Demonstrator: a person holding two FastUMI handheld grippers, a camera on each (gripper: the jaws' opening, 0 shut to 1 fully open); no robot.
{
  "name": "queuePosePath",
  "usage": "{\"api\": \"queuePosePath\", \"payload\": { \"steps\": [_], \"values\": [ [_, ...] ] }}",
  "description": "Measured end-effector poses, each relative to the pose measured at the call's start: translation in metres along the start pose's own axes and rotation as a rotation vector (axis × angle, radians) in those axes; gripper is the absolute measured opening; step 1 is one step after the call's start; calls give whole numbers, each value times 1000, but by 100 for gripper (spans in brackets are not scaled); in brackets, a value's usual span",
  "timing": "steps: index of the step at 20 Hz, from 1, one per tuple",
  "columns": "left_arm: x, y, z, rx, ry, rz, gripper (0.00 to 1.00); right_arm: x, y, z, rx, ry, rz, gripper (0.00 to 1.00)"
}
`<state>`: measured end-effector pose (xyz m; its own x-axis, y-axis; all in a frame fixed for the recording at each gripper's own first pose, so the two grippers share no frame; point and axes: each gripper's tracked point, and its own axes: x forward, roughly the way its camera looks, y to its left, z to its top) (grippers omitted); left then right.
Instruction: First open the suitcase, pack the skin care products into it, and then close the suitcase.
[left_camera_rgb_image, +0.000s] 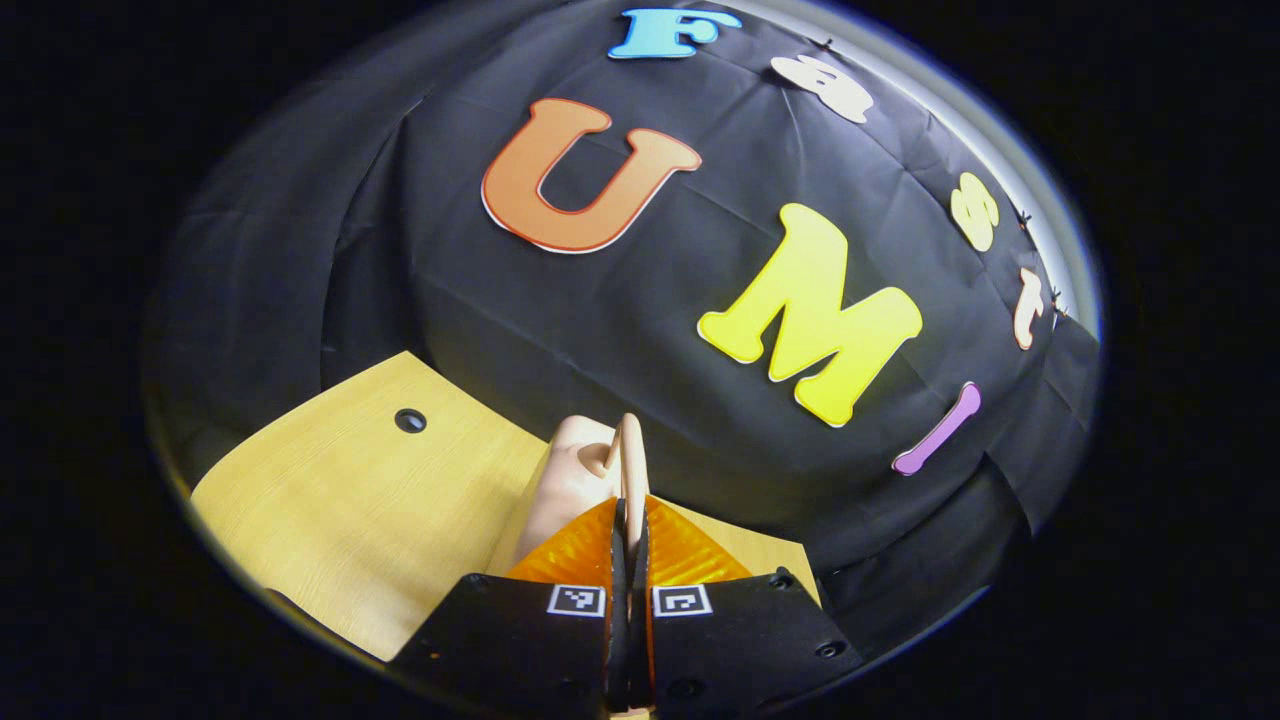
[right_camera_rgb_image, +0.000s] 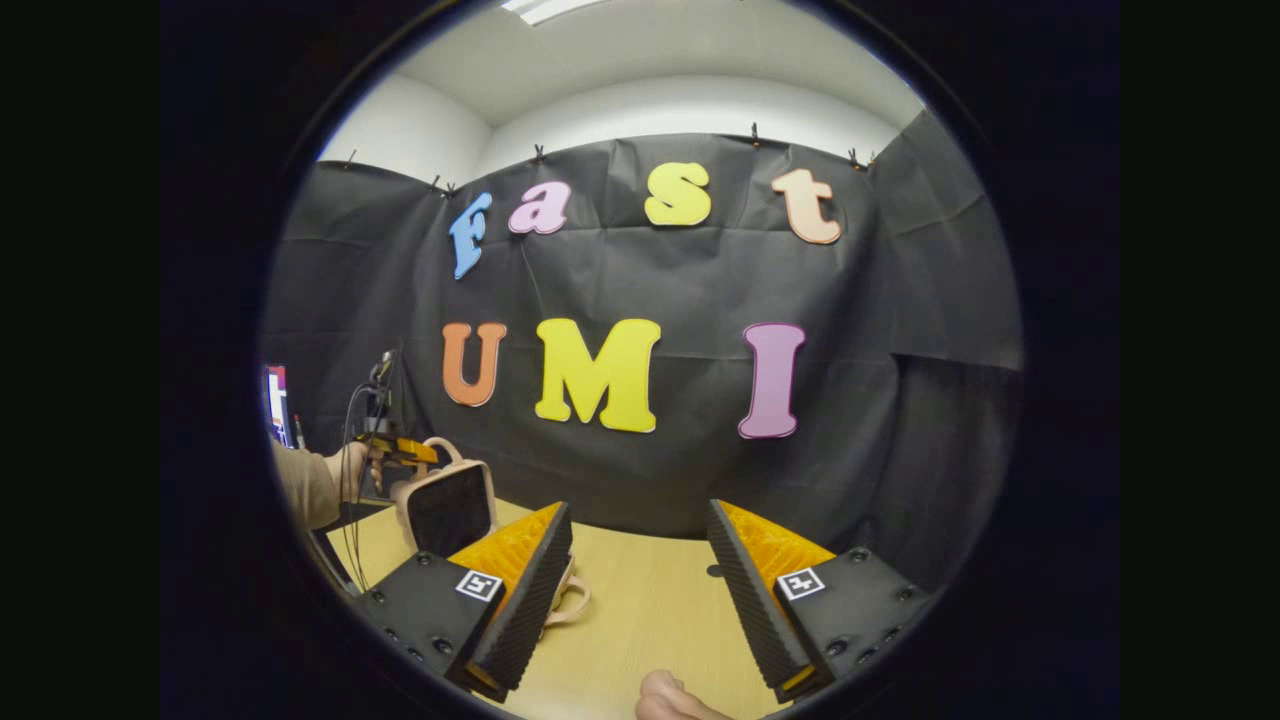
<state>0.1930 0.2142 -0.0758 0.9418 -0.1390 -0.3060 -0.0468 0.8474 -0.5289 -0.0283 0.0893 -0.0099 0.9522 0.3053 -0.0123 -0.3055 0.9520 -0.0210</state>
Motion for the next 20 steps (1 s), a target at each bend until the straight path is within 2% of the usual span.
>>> {"api": "queuePosePath", "payload": {
  "steps": [3, 10, 16, 20],
  "values": [
    [7, -18, -8, 52, 24, -6, 4, 1, -3, -6, 6, 16, 0, 81],
    [0, -71, -56, 76, 33, -3, 4, -1, -21, -21, 16, 48, -43, 81],
    [14, -121, -126, 127, 114, -50, 4, -5, -31, -28, 29, 63, -59, 81],
    [35, -143, -183, 120, 225, -84, 4, -9, -46, -31, 30, 62, -80, 81]
  ]
}}
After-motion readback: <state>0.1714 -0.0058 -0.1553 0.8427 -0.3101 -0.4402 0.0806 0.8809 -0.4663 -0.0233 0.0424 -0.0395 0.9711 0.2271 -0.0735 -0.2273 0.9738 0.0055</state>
